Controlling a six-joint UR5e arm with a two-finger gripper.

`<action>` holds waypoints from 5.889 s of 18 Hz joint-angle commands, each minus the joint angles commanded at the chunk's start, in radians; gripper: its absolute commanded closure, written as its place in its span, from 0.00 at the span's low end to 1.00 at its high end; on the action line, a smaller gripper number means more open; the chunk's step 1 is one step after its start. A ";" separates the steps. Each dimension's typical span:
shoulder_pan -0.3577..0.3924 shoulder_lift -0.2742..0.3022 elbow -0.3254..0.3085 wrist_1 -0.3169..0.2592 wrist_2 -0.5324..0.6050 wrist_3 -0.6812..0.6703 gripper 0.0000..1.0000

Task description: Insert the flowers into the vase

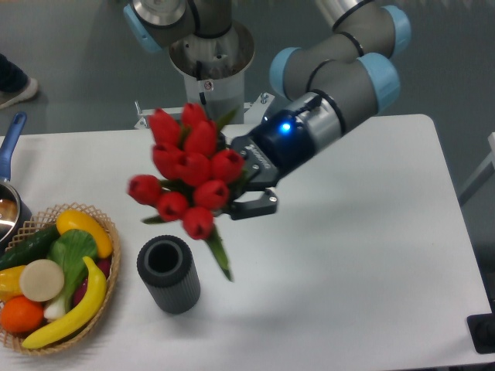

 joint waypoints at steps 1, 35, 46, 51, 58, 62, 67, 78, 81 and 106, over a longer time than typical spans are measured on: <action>-0.020 -0.002 -0.005 0.000 0.002 0.017 0.67; -0.065 -0.141 -0.147 0.000 0.008 0.159 0.67; -0.052 -0.166 -0.192 0.000 0.011 0.229 0.67; -0.046 -0.179 -0.193 0.000 0.021 0.230 0.67; -0.046 -0.190 -0.195 0.000 0.057 0.230 0.66; -0.046 -0.196 -0.199 0.000 0.071 0.230 0.66; -0.040 -0.198 -0.202 0.000 0.089 0.230 0.59; -0.023 -0.190 -0.221 0.000 0.094 0.241 0.06; -0.023 -0.175 -0.230 0.000 0.147 0.244 0.01; 0.202 0.227 -0.141 -0.115 1.307 0.285 0.00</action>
